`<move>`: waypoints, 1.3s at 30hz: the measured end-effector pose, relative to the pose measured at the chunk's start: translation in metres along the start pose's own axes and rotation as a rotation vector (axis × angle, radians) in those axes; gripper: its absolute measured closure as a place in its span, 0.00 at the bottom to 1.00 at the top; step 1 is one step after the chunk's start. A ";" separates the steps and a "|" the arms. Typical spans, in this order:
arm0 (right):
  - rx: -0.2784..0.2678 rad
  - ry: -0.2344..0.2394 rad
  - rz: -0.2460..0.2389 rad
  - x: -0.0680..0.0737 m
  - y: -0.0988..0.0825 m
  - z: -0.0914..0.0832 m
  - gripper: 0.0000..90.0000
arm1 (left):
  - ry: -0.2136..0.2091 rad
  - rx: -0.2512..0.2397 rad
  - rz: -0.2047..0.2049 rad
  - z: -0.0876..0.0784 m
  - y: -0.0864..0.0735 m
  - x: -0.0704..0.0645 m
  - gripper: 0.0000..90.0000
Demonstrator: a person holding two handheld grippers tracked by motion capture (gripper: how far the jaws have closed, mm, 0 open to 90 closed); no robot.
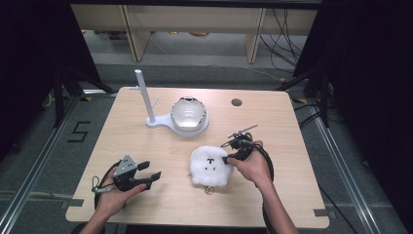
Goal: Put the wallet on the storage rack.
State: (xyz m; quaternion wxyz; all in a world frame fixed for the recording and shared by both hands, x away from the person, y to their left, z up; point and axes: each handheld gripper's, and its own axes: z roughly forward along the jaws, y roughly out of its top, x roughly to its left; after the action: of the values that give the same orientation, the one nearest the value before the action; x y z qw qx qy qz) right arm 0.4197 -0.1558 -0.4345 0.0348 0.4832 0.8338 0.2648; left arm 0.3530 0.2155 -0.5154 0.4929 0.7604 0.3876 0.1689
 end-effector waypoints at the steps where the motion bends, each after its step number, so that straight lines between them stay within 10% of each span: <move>1: -0.007 -0.002 -0.011 0.000 0.001 -0.002 0.91 | 0.002 0.004 0.004 0.000 0.000 0.000 0.38; 39: -0.188 0.018 -0.007 -0.004 0.034 -0.039 0.91 | 0.027 -0.016 -0.004 -0.001 -0.003 0.004 0.38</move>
State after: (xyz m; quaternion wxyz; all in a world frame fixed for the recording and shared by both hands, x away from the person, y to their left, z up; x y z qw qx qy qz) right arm 0.4362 -0.1615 -0.3856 0.0734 0.4726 0.8072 0.3459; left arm 0.3536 0.2196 -0.5181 0.4940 0.7534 0.3944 0.1810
